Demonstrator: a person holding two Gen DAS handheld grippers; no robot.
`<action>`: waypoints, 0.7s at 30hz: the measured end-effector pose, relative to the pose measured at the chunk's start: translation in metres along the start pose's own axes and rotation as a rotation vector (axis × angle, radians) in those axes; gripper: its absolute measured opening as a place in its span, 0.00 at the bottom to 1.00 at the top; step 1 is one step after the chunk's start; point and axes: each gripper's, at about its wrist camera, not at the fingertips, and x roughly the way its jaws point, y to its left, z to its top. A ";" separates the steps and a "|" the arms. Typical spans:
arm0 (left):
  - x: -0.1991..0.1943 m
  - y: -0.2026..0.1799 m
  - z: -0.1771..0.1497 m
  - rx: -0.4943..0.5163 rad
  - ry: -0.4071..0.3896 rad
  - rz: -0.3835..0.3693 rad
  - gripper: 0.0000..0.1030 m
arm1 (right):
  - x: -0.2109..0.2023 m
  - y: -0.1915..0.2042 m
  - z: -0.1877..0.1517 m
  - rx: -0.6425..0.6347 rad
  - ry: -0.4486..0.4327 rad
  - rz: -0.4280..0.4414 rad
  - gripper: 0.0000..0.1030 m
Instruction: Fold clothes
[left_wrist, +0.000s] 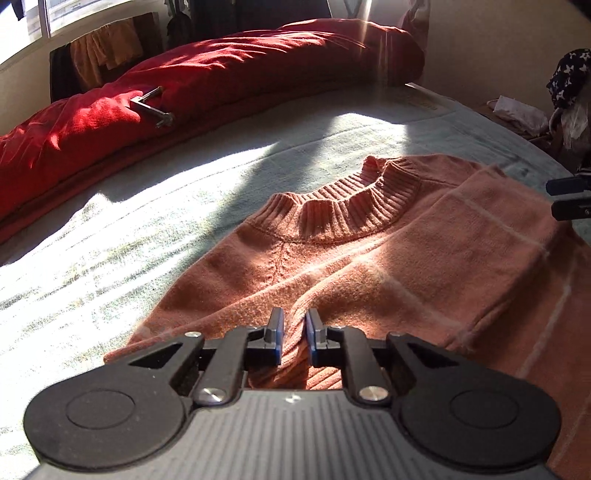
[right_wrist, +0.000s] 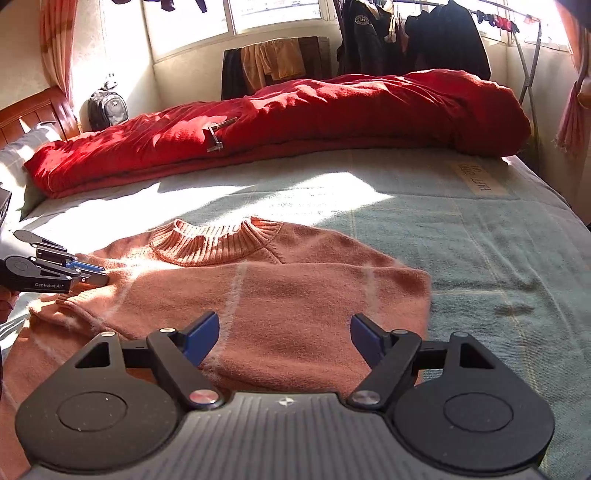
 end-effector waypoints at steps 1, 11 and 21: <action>-0.009 -0.005 0.002 0.007 -0.031 0.011 0.14 | 0.000 0.000 0.000 -0.002 0.000 0.002 0.79; 0.000 -0.012 -0.024 -0.125 -0.008 -0.080 0.29 | 0.030 0.002 -0.011 0.005 0.083 0.005 0.80; -0.029 -0.014 -0.039 -0.211 -0.025 -0.027 0.45 | 0.042 0.011 -0.021 -0.015 0.105 0.012 1.00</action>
